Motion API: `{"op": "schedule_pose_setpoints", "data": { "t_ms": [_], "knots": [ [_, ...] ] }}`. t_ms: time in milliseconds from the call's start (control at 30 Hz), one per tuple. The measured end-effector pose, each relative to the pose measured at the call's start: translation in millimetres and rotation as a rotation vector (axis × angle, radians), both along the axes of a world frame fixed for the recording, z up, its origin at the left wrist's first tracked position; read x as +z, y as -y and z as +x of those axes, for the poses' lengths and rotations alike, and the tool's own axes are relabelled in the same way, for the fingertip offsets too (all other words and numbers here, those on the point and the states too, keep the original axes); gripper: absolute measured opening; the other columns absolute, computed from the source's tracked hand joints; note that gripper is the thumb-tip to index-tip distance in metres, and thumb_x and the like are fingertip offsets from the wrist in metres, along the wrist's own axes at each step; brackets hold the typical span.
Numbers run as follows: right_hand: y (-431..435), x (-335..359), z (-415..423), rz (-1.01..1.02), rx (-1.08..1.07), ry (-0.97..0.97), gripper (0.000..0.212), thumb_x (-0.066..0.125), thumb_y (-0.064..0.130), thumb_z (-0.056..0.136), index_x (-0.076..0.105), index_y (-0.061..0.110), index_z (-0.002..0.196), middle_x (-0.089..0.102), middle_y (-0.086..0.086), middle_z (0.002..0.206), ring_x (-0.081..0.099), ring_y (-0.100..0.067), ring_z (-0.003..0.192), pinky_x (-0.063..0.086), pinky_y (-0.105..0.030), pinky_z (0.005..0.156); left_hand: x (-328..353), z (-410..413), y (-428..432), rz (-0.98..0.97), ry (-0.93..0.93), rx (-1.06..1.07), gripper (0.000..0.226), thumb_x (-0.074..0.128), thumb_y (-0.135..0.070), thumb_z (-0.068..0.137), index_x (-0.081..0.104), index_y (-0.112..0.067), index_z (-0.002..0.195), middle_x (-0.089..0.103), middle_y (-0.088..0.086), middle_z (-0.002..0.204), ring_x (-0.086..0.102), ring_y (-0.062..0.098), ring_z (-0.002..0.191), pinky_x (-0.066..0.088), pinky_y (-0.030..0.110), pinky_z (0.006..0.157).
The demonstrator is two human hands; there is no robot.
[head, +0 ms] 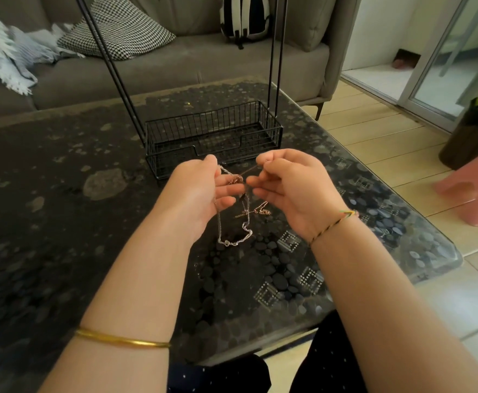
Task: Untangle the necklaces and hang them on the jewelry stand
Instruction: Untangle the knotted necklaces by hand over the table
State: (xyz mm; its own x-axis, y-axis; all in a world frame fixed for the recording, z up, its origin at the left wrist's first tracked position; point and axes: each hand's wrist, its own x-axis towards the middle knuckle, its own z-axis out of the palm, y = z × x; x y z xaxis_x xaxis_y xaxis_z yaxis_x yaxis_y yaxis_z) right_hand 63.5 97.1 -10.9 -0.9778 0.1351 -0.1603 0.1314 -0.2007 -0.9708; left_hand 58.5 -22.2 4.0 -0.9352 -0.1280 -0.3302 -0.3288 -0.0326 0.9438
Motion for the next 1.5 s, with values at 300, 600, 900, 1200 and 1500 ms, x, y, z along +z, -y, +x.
{"op": "schedule_pose_setpoints", "data": {
  "t_ms": [300,600,900,1200,1500],
  "knots": [
    [3,-3,-4,0.172,-0.020,-0.009,0.022,0.041,0.004,0.092,0.058,0.015,0.083,0.044,0.003,0.063,0.040,-0.007,0.045,0.034,-0.020,0.043,-5,-4,-3,-0.183,-0.134,-0.075,0.033,0.036,-0.018,0.099,0.047,-0.012,0.069,0.066,0.006,0.080,0.058,0.014,0.065,0.045,0.022,0.054],
    [-1,-2,-3,0.106,-0.040,-0.057,0.015,0.049,0.001,0.091,0.059,0.013,0.087,0.056,-0.001,0.067,0.040,-0.004,0.041,0.035,-0.017,0.042,-5,2,1,-0.383,-0.206,-0.271,0.017,0.054,-0.033,0.094,0.061,-0.018,0.091,0.060,-0.004,0.081,0.054,0.008,0.069,0.044,0.026,0.066],
    [-3,0,-5,-0.077,-0.120,-0.058,0.019,0.052,-0.005,0.085,0.057,0.013,0.085,0.062,-0.002,0.069,0.036,-0.006,0.039,0.031,-0.020,0.045,-9,2,5,-0.427,-0.199,-0.423,0.015,0.066,-0.010,0.085,0.070,-0.024,0.087,0.065,-0.006,0.081,0.058,0.007,0.073,0.043,0.022,0.065],
    [-7,-3,-3,0.063,-0.141,-0.008,0.032,0.039,-0.006,0.087,0.054,0.016,0.070,0.053,-0.001,0.067,0.050,-0.004,0.039,0.041,-0.019,0.043,-8,1,4,-0.496,-0.308,-0.270,0.004,0.065,-0.020,0.085,0.065,-0.021,0.081,0.061,-0.006,0.080,0.055,0.007,0.071,0.042,0.024,0.064],
    [-4,-3,0,0.507,-0.044,-0.024,0.038,0.036,-0.007,0.085,0.061,0.015,0.067,0.051,0.000,0.055,0.046,-0.009,0.045,0.040,-0.019,0.045,-4,0,0,-0.374,-0.240,-0.226,0.011,0.048,-0.019,0.096,0.058,-0.019,0.091,0.059,-0.003,0.078,0.051,0.009,0.065,0.041,0.023,0.057]
  ]
}}
